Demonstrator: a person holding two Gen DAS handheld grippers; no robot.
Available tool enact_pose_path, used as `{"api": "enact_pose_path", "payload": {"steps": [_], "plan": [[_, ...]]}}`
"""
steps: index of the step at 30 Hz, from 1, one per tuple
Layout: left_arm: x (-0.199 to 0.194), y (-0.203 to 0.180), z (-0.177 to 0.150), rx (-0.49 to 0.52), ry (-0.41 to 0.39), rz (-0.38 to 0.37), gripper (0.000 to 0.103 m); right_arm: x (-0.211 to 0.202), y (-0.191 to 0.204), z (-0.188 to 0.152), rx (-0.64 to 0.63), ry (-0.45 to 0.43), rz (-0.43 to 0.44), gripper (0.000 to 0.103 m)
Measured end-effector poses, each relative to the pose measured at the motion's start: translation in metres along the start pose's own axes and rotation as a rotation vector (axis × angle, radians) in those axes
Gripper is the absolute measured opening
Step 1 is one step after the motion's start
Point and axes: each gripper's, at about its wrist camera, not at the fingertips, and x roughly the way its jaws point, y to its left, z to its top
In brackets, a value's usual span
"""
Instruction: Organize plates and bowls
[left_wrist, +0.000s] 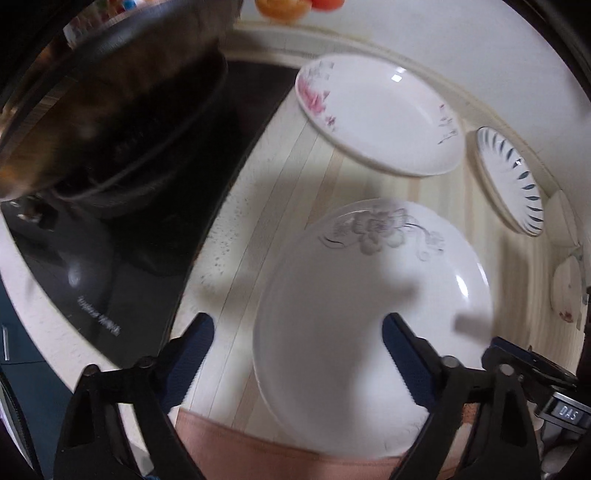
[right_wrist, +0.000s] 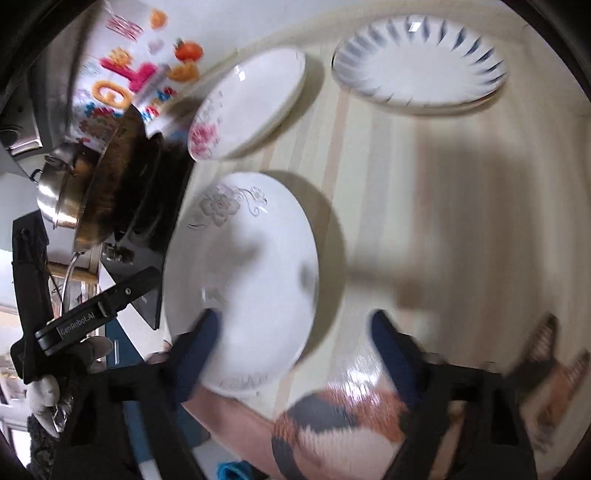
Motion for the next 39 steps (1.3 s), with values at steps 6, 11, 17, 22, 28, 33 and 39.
{"api": "enact_pose_path", "payload": {"steps": [6,11,17,22,28,33,39], "plan": [[0.024,0.007,0.006,0.013,0.066,-0.004,0.037,0.034,0.004,0.016,-0.041,0.023,-0.039,0.02],[0.016,0.003,0.0,0.027,0.042,0.012,0.036,0.036,0.0,0.018,-0.053,0.009,-0.023,0.014],[0.006,-0.013,-0.009,0.035,0.033,-0.011,0.036,0.022,-0.013,0.013,-0.029,0.023,-0.027,0.014],[-0.011,-0.043,-0.02,0.084,0.01,-0.037,0.035,-0.012,-0.026,0.007,-0.011,-0.002,-0.038,0.014],[-0.028,-0.087,-0.038,0.154,0.002,-0.096,0.035,-0.064,-0.059,-0.015,0.032,-0.036,-0.061,0.014],[-0.025,-0.125,-0.053,0.209,0.019,-0.135,0.035,-0.1,-0.095,-0.043,0.079,-0.057,-0.094,0.014],[-0.002,-0.157,-0.069,0.236,0.064,-0.144,0.035,-0.11,-0.141,-0.069,0.169,-0.064,-0.113,0.014]]}}
